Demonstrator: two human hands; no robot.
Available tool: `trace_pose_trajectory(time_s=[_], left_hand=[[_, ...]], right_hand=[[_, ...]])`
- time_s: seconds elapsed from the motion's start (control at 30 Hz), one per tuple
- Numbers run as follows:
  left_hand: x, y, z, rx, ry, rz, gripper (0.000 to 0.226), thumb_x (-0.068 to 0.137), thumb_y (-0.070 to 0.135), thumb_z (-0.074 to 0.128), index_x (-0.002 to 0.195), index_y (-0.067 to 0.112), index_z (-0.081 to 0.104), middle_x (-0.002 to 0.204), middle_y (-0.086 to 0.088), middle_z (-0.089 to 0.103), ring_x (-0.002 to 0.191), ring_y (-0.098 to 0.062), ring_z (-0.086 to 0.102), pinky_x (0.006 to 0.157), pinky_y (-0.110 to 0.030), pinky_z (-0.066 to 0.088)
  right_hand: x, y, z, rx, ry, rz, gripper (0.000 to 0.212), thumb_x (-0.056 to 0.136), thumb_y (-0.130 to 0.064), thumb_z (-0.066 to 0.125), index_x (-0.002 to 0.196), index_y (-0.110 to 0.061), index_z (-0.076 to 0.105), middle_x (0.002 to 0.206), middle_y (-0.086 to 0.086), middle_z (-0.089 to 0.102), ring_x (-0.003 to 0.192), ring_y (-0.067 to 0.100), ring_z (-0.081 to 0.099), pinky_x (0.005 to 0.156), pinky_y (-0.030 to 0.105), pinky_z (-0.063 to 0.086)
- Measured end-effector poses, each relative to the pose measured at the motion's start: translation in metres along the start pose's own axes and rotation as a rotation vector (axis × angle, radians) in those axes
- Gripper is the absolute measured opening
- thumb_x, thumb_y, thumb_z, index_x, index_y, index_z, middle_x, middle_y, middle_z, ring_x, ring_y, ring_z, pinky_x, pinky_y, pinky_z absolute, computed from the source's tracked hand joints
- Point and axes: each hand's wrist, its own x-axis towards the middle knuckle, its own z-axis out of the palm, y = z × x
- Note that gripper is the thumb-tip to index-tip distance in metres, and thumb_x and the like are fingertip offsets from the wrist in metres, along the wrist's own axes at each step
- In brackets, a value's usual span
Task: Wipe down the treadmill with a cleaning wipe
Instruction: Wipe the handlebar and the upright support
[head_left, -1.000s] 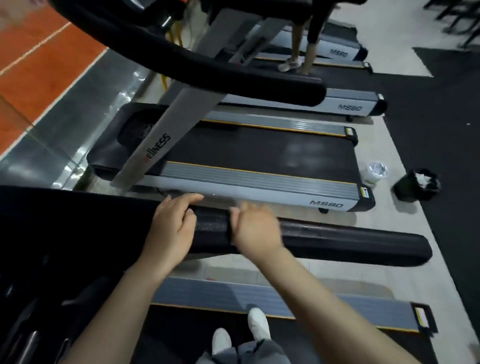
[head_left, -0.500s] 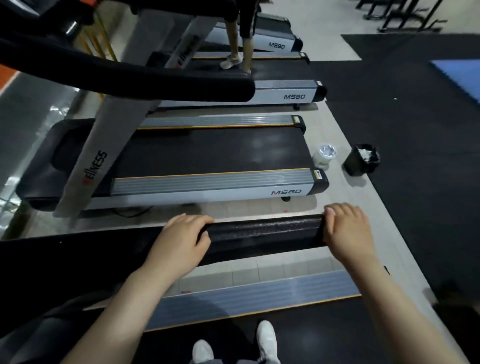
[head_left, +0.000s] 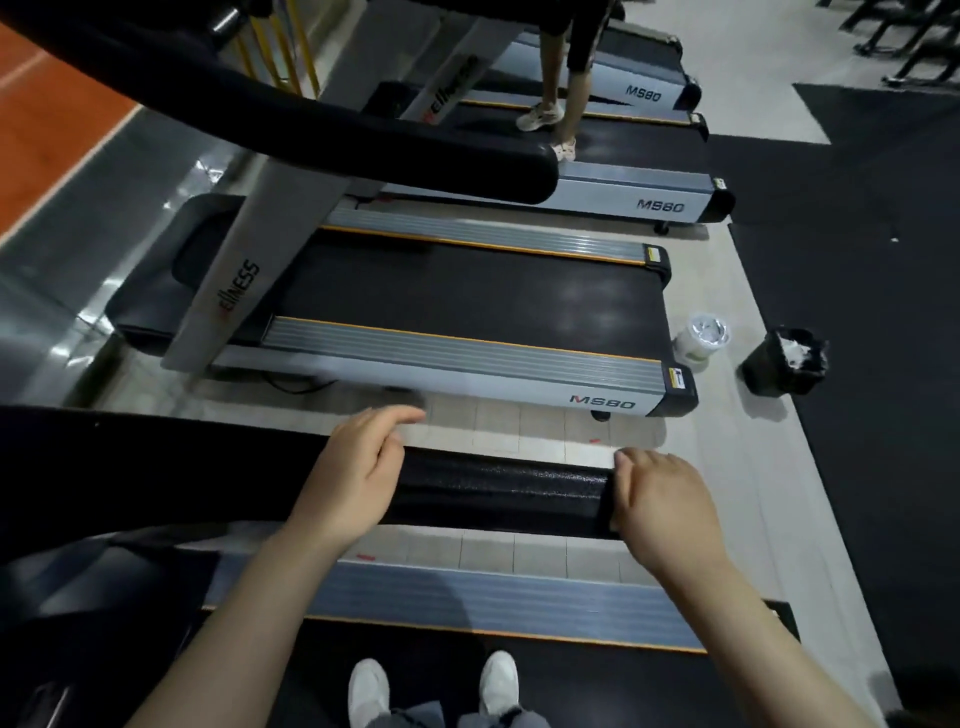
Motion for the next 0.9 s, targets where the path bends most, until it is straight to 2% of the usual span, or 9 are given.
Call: trace_pose_trajectory(time_s=[0.07, 0.13, 0.23, 0.33, 0.43, 0.53, 0.67, 0.8, 0.9], left_hand=[[-0.003, -0.003, -0.006, -0.019, 0.076, -0.012, 0.037, 0.099, 0.003, 0.043, 0.125, 0.021, 0.064, 0.123, 0.015, 0.057, 0.12, 0.002, 0.045, 0.1, -0.008, 0.027], [-0.009, -0.012, -0.02, -0.003, 0.143, 0.004, 0.036, 0.097, 0.005, 0.043, 0.123, 0.018, 0.065, 0.123, 0.015, 0.054, 0.121, 0.01, 0.037, 0.103, -0.005, 0.022], [-0.026, -0.039, -0.052, 0.01, 0.245, -0.012, 0.039, 0.091, 0.013, 0.037, 0.116, 0.016, 0.067, 0.126, 0.012, 0.057, 0.128, 0.005, 0.039, 0.111, -0.016, 0.028], [-0.05, -0.076, -0.091, 0.049, 0.348, -0.083, 0.039, 0.092, 0.015, 0.037, 0.115, 0.015, 0.067, 0.13, 0.009, 0.057, 0.133, -0.011, 0.044, 0.114, -0.032, 0.033], [-0.081, -0.109, -0.127, 0.07, 0.44, -0.179, 0.036, 0.094, 0.014, 0.039, 0.117, 0.016, 0.067, 0.131, 0.009, 0.054, 0.136, -0.016, 0.041, 0.114, -0.035, 0.03], [-0.112, -0.135, -0.158, 0.117, 0.508, -0.258, 0.033, 0.096, 0.003, 0.046, 0.118, 0.016, 0.066, 0.131, 0.009, 0.054, 0.137, -0.018, 0.041, 0.114, -0.036, 0.029], [-0.142, -0.157, -0.184, 0.213, 0.511, -0.312, 0.037, 0.091, 0.003, 0.052, 0.123, 0.019, 0.062, 0.138, 0.004, 0.055, 0.141, -0.017, 0.036, 0.117, -0.046, 0.029], [-0.153, -0.169, -0.194, 0.19, 0.536, -0.348, 0.044, 0.089, 0.0, 0.051, 0.128, 0.02, 0.059, 0.143, 0.006, 0.05, 0.143, -0.013, 0.03, 0.12, -0.046, 0.023], [-0.156, -0.176, -0.2, 0.115, 0.569, -0.322, 0.044, 0.088, -0.002, 0.052, 0.126, 0.018, 0.06, 0.142, 0.004, 0.051, 0.139, -0.015, 0.036, 0.116, -0.048, 0.03]], right_hand=[[0.002, -0.033, 0.001, -0.05, -0.067, -0.116, 0.045, 0.098, -0.03, 0.022, 0.074, -0.018, 0.058, 0.067, 0.003, 0.061, 0.061, 0.029, 0.056, 0.061, 0.037, 0.043], [0.005, -0.073, 0.007, -0.041, -0.095, -0.191, 0.051, 0.099, -0.04, 0.02, 0.088, -0.017, 0.064, 0.078, 0.005, 0.066, 0.071, 0.029, 0.061, 0.068, 0.037, 0.047], [-0.002, -0.139, 0.025, -0.06, -0.068, -0.398, 0.063, 0.096, -0.052, 0.029, 0.123, -0.005, 0.061, 0.11, 0.012, 0.068, 0.099, 0.031, 0.063, 0.09, 0.041, 0.05], [-0.014, -0.205, 0.047, -0.04, -0.015, -0.628, 0.077, 0.093, -0.052, 0.042, 0.142, 0.007, 0.04, 0.141, 0.025, 0.048, 0.129, 0.041, 0.046, 0.112, 0.051, 0.034], [-0.015, -0.266, 0.058, -0.029, 0.034, -0.796, 0.078, 0.092, -0.041, 0.051, 0.147, 0.011, 0.028, 0.152, 0.03, 0.031, 0.14, 0.044, 0.031, 0.117, 0.053, 0.024], [-0.01, -0.32, 0.065, -0.076, 0.045, -0.943, 0.073, 0.098, -0.036, 0.042, 0.15, 0.01, 0.018, 0.156, 0.032, 0.015, 0.145, 0.046, 0.016, 0.12, 0.053, 0.012], [0.0, -0.38, 0.079, -0.195, 0.133, -1.192, 0.068, 0.103, -0.031, 0.029, 0.151, 0.008, 0.003, 0.157, 0.032, -0.005, 0.146, 0.046, -0.002, 0.12, 0.053, -0.004], [0.0, -0.414, 0.086, -0.313, 0.208, -1.403, 0.07, 0.103, -0.033, 0.031, 0.152, 0.004, -0.001, 0.159, 0.027, -0.004, 0.148, 0.041, 0.001, 0.122, 0.049, 0.002], [0.004, -0.408, 0.087, -0.374, 0.257, -1.598, 0.059, 0.105, -0.025, 0.037, 0.153, 0.003, 0.015, 0.161, 0.022, 0.007, 0.148, 0.036, 0.016, 0.121, 0.048, 0.013]])
